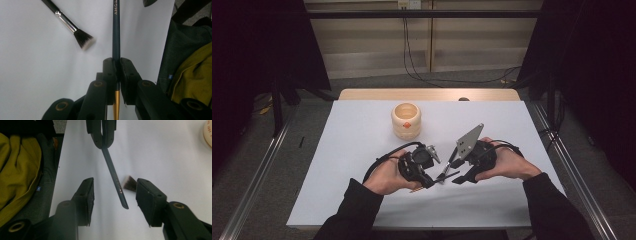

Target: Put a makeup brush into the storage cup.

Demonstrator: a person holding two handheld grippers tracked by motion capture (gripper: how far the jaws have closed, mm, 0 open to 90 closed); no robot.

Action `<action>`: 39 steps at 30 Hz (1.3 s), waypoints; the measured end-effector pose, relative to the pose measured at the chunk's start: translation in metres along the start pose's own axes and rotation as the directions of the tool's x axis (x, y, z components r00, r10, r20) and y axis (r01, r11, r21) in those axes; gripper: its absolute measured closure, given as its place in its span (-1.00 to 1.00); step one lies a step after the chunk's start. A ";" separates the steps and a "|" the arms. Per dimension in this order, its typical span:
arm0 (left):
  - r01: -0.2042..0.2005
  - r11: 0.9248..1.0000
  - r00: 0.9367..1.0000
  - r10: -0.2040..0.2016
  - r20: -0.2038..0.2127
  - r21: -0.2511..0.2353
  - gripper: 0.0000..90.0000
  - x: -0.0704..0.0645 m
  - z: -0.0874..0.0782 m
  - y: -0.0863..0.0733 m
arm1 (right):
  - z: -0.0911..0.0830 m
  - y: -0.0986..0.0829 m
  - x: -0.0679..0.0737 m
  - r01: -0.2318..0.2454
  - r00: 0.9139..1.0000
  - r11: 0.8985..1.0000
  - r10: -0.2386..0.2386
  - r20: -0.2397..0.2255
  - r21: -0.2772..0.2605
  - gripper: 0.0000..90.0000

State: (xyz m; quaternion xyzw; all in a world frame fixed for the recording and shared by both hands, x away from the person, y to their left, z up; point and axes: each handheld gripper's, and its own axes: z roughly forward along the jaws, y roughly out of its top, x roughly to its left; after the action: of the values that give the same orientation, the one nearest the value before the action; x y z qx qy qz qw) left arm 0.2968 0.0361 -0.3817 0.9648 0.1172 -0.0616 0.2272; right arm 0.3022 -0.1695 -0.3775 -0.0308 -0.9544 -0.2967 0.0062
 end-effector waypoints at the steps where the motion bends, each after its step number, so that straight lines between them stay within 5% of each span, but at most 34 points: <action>1: 0.002 1.000 1.000 -0.002 0.000 0.000 0.86 0.000 0.000 0.000 | 0.001 0.000 -0.001 0.004 1.000 1.000 -0.004 0.001 -0.004 0.17; 12: -0.020 1.000 1.000 0.019 0.016 0.014 0.86 -0.002 0.006 0.003 | 0.021 0.000 -0.003 0.025 0.999 1.000 -0.024 -0.043 0.018 0.57; 17: -0.015 1.000 1.000 0.016 0.022 -0.016 0.86 -0.004 0.007 0.003 | 0.025 0.002 -0.001 0.052 0.997 0.998 -0.051 -0.065 0.017 0.66; 20: -0.023 1.000 0.998 0.023 0.059 -0.005 0.86 -0.002 0.006 0.004 | 0.027 0.001 -0.001 0.055 0.995 0.998 -0.054 -0.088 0.011 0.74; 22: -0.004 1.000 1.000 0.005 0.025 -0.027 0.86 -0.005 0.009 0.003 | 0.029 0.001 -0.001 0.061 0.994 0.998 -0.059 -0.086 0.010 0.77; 30: -0.011 1.000 1.000 0.011 0.018 -0.003 0.85 -0.002 0.005 0.004 | 0.030 -0.003 -0.003 0.058 0.995 0.998 -0.059 -0.086 -0.016 0.83; 35: 0.003 0.999 1.000 -0.002 0.030 -0.053 0.81 0.002 0.002 0.000 | 0.028 -0.004 -0.003 0.068 0.994 0.997 -0.071 -0.085 -0.034 0.90; 39: -0.026 0.998 0.999 0.028 0.027 -0.055 0.80 0.004 0.000 0.001 | 0.027 -0.005 -0.003 0.061 0.994 0.997 -0.065 -0.087 -0.047 0.90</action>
State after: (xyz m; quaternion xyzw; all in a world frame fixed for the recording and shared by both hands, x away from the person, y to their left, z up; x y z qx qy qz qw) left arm 0.3009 0.0364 -0.3823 0.9589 0.1026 -0.0685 0.2557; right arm 0.3047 -0.1580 -0.4027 0.0123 -0.9470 -0.3187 0.0386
